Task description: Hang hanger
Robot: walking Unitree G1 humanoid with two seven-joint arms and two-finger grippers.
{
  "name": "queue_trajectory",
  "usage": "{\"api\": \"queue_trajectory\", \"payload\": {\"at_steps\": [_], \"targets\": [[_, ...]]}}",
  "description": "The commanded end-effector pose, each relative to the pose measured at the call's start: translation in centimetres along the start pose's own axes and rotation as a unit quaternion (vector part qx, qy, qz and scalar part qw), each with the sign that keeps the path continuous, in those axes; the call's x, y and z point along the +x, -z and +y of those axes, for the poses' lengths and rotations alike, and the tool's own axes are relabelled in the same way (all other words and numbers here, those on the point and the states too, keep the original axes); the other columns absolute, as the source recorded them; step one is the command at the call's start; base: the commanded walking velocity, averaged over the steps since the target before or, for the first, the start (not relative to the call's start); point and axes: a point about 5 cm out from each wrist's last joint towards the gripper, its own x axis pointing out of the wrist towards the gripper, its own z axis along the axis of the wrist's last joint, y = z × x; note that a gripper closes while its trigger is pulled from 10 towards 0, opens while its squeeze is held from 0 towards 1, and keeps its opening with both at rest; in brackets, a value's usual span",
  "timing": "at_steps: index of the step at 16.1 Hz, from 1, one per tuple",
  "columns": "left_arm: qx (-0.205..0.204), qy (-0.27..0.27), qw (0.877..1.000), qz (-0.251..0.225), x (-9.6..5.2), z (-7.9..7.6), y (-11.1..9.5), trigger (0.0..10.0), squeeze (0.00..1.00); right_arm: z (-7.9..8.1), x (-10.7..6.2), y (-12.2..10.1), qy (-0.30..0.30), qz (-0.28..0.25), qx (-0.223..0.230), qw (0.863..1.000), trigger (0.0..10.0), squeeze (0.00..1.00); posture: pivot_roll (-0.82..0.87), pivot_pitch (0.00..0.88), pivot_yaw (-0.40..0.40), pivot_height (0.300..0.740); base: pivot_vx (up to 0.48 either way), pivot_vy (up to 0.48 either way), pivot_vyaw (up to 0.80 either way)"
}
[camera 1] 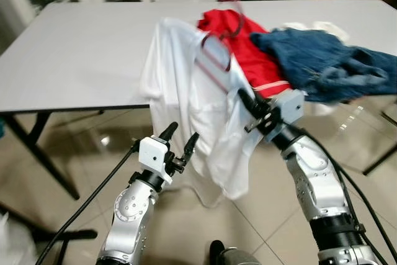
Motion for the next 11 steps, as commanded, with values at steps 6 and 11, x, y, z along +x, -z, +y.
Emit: {"api": "queue_trajectory", "payload": {"at_steps": [6, 11], "targets": [[0.034, 0.009, 0.999, -0.001, 0.6, 0.3, -0.6, 10.0, 0.00, 1.5, -0.2, 0.4, -0.036, 0.001, 0.000, 0.999, 10.0, 0.00, -0.06, 0.000, 0.036, 0.740, 0.000, 0.000, -0.18], [0.104, -0.008, 0.995, -0.008, 2.0, 2.2, -2.4, 10.0, 0.00, 2.5, 0.3, -0.4, -0.138, -0.004, -0.026, 0.990, 10.0, 0.00, -0.06, 0.000, 0.043, 0.740, 0.000, 0.000, 0.00]]}}
